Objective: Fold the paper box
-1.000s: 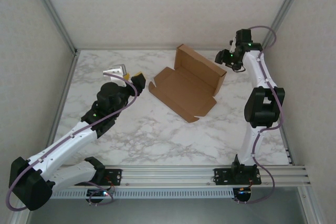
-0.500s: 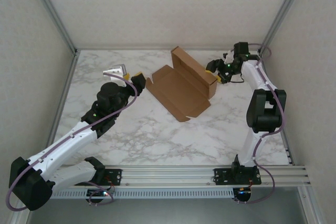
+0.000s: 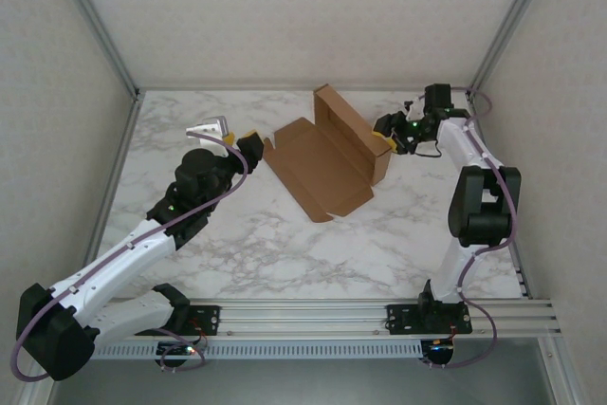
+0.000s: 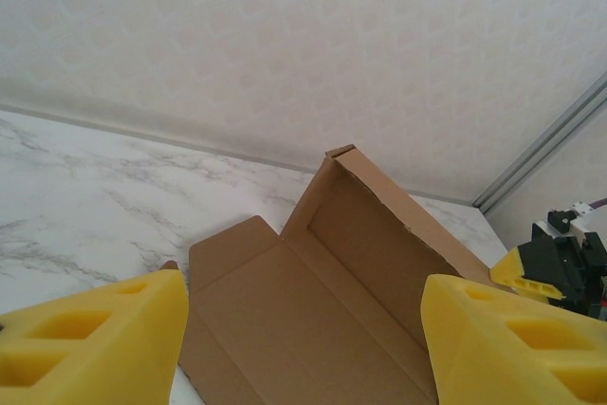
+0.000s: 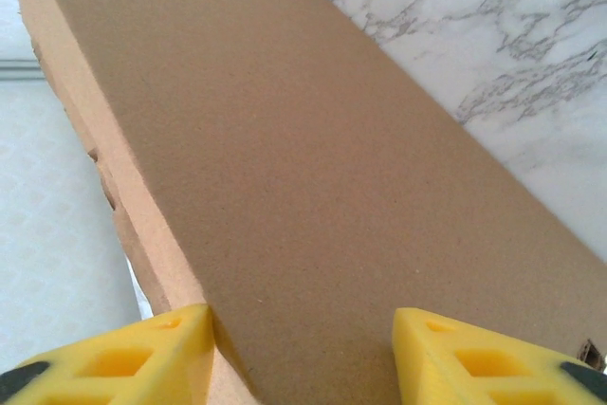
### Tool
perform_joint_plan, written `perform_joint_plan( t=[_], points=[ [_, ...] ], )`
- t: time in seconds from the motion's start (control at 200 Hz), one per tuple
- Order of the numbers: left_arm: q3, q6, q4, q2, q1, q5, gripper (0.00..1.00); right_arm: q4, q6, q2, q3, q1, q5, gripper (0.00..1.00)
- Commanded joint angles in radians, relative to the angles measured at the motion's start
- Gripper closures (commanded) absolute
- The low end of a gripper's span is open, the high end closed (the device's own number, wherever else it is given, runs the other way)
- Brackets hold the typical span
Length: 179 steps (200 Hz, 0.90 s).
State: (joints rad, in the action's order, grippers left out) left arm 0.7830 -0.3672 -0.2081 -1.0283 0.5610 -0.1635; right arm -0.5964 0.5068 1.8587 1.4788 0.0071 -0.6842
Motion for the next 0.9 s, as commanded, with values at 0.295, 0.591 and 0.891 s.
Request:
perform_joint_plan(
  t=[0.295, 0.591, 0.891],
  points=[
    [-0.007, 0.006, -0.016, 0.018, -0.010, -0.022, 0.33, 0.158, 0.170, -0.015, -0.219, -0.099, -0.065, 0.55],
    [0.008, 0.010, -0.006, 0.069, -0.011, -0.069, 0.34, 0.177, 0.168, -0.049, -0.311, -0.137, -0.005, 0.57],
    [0.062, 0.010, 0.026, 0.138, -0.010, -0.134, 0.34, 0.223, 0.183, -0.075, -0.403, -0.151, 0.062, 0.58]
  ],
)
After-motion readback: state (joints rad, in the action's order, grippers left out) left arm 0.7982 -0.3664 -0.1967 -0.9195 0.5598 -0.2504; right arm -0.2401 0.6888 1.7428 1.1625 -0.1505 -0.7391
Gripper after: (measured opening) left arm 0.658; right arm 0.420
